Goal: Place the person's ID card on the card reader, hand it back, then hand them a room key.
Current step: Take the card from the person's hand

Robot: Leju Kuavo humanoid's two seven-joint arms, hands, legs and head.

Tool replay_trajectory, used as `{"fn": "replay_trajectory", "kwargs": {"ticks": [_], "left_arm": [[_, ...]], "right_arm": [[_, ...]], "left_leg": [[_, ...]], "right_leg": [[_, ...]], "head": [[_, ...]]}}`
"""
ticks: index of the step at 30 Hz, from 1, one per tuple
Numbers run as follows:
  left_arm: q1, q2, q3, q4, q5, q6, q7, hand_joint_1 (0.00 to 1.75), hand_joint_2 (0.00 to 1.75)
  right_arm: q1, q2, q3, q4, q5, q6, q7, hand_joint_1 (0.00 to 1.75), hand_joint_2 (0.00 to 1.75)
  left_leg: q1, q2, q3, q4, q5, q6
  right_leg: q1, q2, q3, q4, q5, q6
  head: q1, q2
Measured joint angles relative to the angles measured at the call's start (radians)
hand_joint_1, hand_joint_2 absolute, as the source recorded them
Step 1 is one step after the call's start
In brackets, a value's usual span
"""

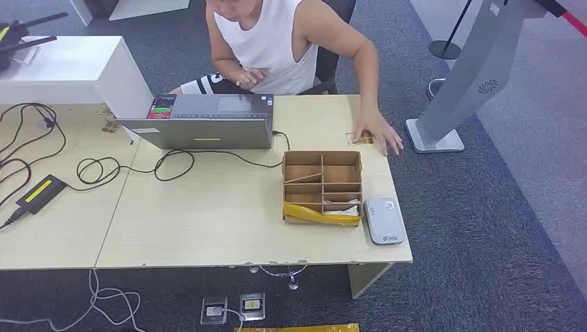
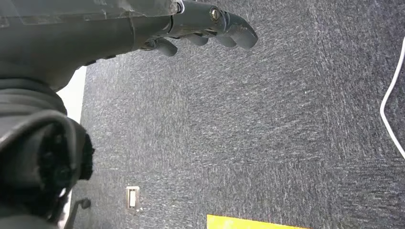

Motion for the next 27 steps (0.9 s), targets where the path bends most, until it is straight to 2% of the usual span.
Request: {"fn": "replay_trajectory", "kwargs": {"ticks": [17,23,27], "left_arm": [[0.000,-0.005,0.000,0.000,-0.004,-0.003,-0.012,0.00,0.00],[0.000,-0.006,0.000,0.000,-0.001,-0.003,-0.017,0.00,0.00],[0.000,-0.006,0.000,0.000,0.001,-0.003,-0.018,0.00,0.00]], "right_arm": [[0.000,0.000,0.000,0.000,-0.004,-0.001,-0.017,0.00,1.75],[-0.003,-0.002,-0.015,0.000,-0.096,-0.020,-0.087,0.00,1.75],[-0.040,-0.034,-0.070,-0.001,-0.200,-0.061,-0.171,0.00,1.75]], "left_leg": [[0.000,0.000,0.000,0.000,0.000,0.000],[0.000,0.000,0.000,0.000,0.000,0.000],[-0.002,0.001,-0.001,0.000,0.000,0.000]], "right_leg": [[0.000,0.000,0.000,0.000,0.000,0.000],[0.000,0.000,0.000,0.000,0.000,0.000],[-0.002,0.000,0.000,0.000,0.001,0.001]], "head": [[0.000,0.000],[0.000,0.000],[0.000,0.000]]}}
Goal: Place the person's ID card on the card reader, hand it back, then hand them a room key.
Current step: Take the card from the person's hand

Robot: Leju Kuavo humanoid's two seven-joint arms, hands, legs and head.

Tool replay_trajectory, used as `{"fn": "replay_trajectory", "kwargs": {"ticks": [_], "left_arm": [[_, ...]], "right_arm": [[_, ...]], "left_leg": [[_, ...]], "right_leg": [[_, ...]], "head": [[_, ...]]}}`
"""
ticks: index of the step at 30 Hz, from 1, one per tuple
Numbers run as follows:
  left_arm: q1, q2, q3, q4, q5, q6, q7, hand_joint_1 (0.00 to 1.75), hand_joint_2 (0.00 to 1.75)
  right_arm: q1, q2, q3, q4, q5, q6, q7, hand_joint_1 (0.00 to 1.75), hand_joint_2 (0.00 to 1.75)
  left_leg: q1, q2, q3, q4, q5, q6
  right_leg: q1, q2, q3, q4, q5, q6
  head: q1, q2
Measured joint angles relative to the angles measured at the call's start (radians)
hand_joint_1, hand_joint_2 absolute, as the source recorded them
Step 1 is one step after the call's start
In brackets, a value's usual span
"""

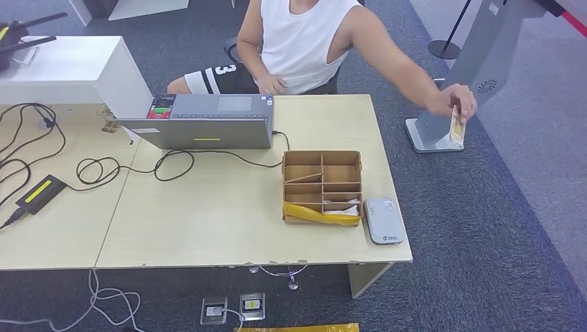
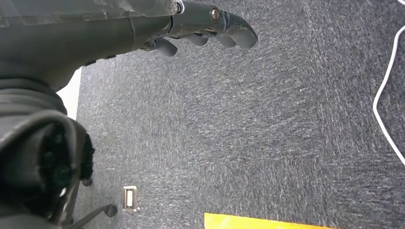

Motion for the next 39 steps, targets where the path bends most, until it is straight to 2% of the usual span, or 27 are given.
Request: {"fn": "replay_trajectory", "kwargs": {"ticks": [4,8,15,18,25,29,32,39], "left_arm": [[-0.003,0.000,0.000,0.000,0.006,0.004,0.000,0.00,0.00],[-0.005,0.000,0.000,0.000,0.007,0.009,0.000,0.00,0.00],[-0.005,0.001,0.000,0.000,-0.005,0.015,0.000,0.00,0.00],[-0.004,-0.002,0.000,0.001,-0.010,0.016,-0.001,0.00,0.00],[-0.005,0.001,0.000,0.001,-0.031,0.013,-0.027,0.00,0.00],[-0.004,0.000,0.000,0.001,-0.034,0.012,-0.033,0.00,0.00],[-0.004,0.000,0.000,0.002,-0.035,0.011,-0.037,0.00,0.00],[-0.007,0.001,-0.002,0.002,-0.046,-0.004,-0.049,0.00,0.00]], "right_arm": [[-0.108,-0.081,-0.028,-0.030,0.015,-0.053,-0.116,0.00,1.75],[-0.229,-0.169,-0.035,-0.086,0.059,-0.108,-0.179,0.00,1.75],[-0.411,-0.321,-0.021,-0.296,0.206,-0.223,-0.175,0.00,1.75],[-0.460,-0.364,0.005,-0.422,0.318,-0.262,-0.146,0.00,1.75],[-0.639,-0.407,0.139,-0.742,0.729,-0.274,-0.111,0.00,1.75],[-0.678,-0.408,0.198,-0.861,0.770,-0.269,-0.096,0.00,1.75],[-0.691,-0.409,0.234,-0.926,0.802,-0.253,-0.115,0.00,1.75],[-0.777,-0.368,0.375,-1.001,1.055,-0.096,-0.131,0.00,1.75]], "left_leg": [[-0.003,0.001,0.000,0.000,0.002,0.003],[-0.005,-0.002,-0.001,0.000,0.005,0.007],[-0.015,-0.005,-0.006,0.001,0.008,0.011],[-0.015,-0.006,-0.008,0.001,0.008,0.011],[-0.015,-0.006,-0.009,0.001,0.010,0.011],[-0.013,-0.011,-0.010,0.001,0.011,0.010],[-0.014,-0.011,-0.011,0.001,0.011,0.010],[-0.013,-0.010,-0.012,0.001,0.012,0.010]], "right_leg": [[-0.004,0.001,-0.001,0.000,0.002,0.003],[-0.006,-0.002,0.000,0.000,0.004,0.005],[-0.015,-0.006,-0.007,0.006,0.005,0.008],[-0.015,-0.007,-0.007,0.006,0.005,0.008],[-0.015,-0.007,-0.010,0.009,0.005,0.008],[-0.013,-0.012,-0.010,0.009,0.005,0.008],[-0.013,-0.012,-0.011,0.009,0.005,0.008],[-0.013,-0.011,-0.011,0.009,0.005,0.008]], "head": [[0.000,0.000],[0.001,0.000],[0.000,0.000],[0.000,0.000],[0.000,0.000],[0.000,0.000],[0.000,0.000],[0.000,0.000]]}}
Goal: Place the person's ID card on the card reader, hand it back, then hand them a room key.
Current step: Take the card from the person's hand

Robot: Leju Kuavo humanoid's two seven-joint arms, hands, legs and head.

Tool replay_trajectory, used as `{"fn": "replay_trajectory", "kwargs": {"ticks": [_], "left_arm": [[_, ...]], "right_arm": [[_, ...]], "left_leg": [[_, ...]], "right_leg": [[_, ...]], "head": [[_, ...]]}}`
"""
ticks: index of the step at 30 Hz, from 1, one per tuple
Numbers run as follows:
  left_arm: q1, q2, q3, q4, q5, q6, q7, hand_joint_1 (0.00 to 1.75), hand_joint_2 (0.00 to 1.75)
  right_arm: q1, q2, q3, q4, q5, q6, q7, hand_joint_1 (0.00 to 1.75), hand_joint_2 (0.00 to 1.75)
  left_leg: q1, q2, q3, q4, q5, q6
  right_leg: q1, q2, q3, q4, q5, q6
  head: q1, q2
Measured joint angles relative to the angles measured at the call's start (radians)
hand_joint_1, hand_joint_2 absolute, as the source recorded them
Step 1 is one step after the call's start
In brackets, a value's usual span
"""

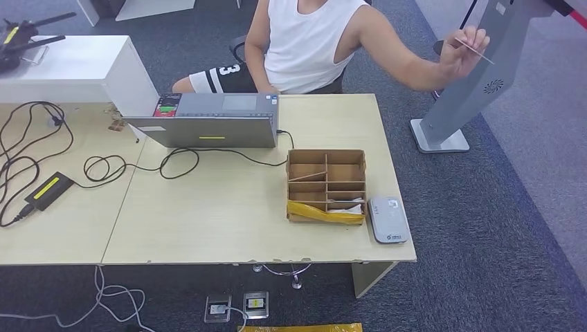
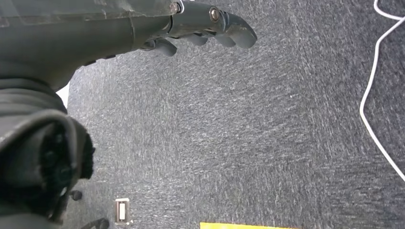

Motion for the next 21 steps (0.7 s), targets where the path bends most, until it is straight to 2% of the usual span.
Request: {"fn": "replay_trajectory", "kwargs": {"ticks": [4,9,17,21], "left_arm": [[-0.001,0.007,-0.002,0.000,-0.009,-0.016,-0.007,0.00,0.00],[-0.005,0.020,-0.002,0.000,-0.016,-0.036,-0.024,0.00,0.00],[-0.010,0.037,-0.003,0.000,-0.020,-0.048,-0.025,0.00,0.00],[-0.009,0.039,-0.003,0.000,-0.019,-0.047,-0.025,0.00,0.00]], "right_arm": [[-0.065,0.050,0.106,0.016,0.081,0.109,-0.013,0.00,1.75],[-0.153,0.141,0.246,0.139,0.143,0.185,-0.024,0.00,1.75],[-0.228,0.279,0.403,0.391,0.178,0.143,-0.056,0.00,1.75],[-0.234,0.316,0.437,0.470,0.161,0.121,-0.060,0.00,1.75]], "left_leg": [[0.001,0.000,-0.001,0.000,0.001,-0.001],[0.003,-0.001,-0.001,0.000,0.001,-0.001],[0.004,-0.002,0.001,0.000,0.001,-0.002],[0.004,-0.004,0.011,0.002,0.004,-0.003]], "right_leg": [[0.001,0.000,0.000,0.000,0.000,0.000],[0.003,0.000,-0.001,0.000,0.000,0.000],[0.004,0.000,-0.002,0.000,0.000,0.000],[0.004,-0.002,-0.005,0.001,0.001,0.000]], "head": [[0.000,0.000],[0.000,0.000],[0.000,0.000],[0.000,0.000]]}}
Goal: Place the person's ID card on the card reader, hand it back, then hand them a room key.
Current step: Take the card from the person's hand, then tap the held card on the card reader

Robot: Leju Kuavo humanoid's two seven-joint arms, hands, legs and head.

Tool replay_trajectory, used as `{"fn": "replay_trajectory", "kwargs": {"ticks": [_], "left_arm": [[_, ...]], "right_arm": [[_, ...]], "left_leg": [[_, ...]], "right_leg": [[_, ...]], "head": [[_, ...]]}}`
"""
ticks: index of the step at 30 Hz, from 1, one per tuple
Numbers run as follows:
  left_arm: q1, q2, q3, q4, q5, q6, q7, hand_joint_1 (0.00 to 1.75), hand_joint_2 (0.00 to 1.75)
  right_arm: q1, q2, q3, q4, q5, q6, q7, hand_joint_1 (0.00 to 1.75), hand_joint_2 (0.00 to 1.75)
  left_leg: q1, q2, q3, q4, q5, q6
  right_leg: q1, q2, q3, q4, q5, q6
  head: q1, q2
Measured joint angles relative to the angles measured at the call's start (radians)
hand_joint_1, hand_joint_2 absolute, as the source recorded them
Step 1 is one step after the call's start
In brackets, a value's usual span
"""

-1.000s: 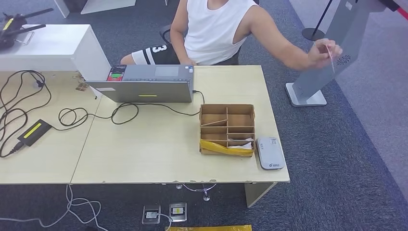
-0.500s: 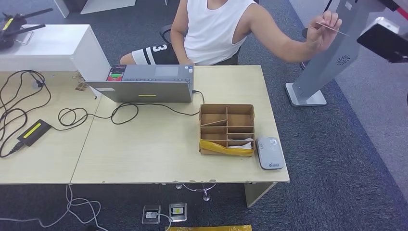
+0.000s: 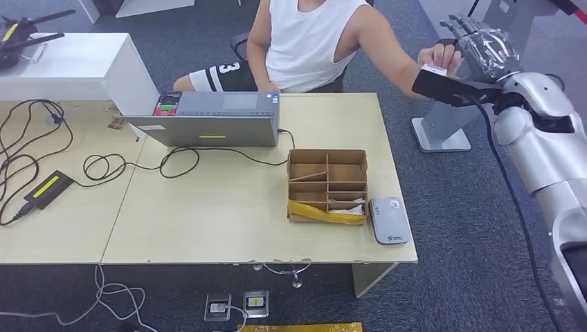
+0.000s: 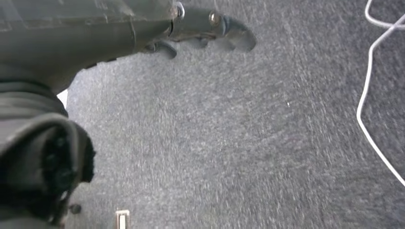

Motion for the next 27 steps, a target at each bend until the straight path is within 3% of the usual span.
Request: {"fn": "replay_trajectory", "kwargs": {"ticks": [17,18,22,27], "left_arm": [[0.000,-0.001,0.000,0.000,0.007,0.008,0.000,0.00,0.00],[0.000,-0.001,0.000,0.000,0.008,0.009,0.000,0.00,0.00],[0.000,-0.002,-0.001,0.001,0.008,0.013,0.000,0.00,0.00],[0.000,-0.003,-0.002,0.001,0.008,0.015,0.000,0.00,0.00]], "right_arm": [[-0.018,0.053,0.045,0.130,-0.095,-0.080,-0.043,0.00,1.75],[-0.021,0.057,0.046,0.135,-0.099,-0.082,-0.045,0.06,1.75],[-0.031,0.068,0.046,0.148,-0.114,-0.082,-0.053,1.73,1.75],[-0.034,0.071,0.046,0.151,-0.123,-0.070,-0.057,1.75,1.75]], "left_leg": [[0.000,0.001,-0.001,0.002,0.001,0.000],[0.000,0.001,-0.001,0.002,0.001,0.000],[0.000,0.001,-0.001,0.002,0.002,0.000],[0.000,0.001,-0.001,0.002,0.002,0.000]], "right_leg": [[0.000,0.002,0.000,0.000,0.004,0.000],[0.000,0.002,-0.001,0.000,0.004,0.000],[0.000,0.002,-0.001,0.000,0.004,0.000],[0.000,0.002,-0.001,0.000,0.004,0.000]], "head": [[0.000,0.000],[0.000,0.000],[0.000,0.000],[0.000,0.000]]}}
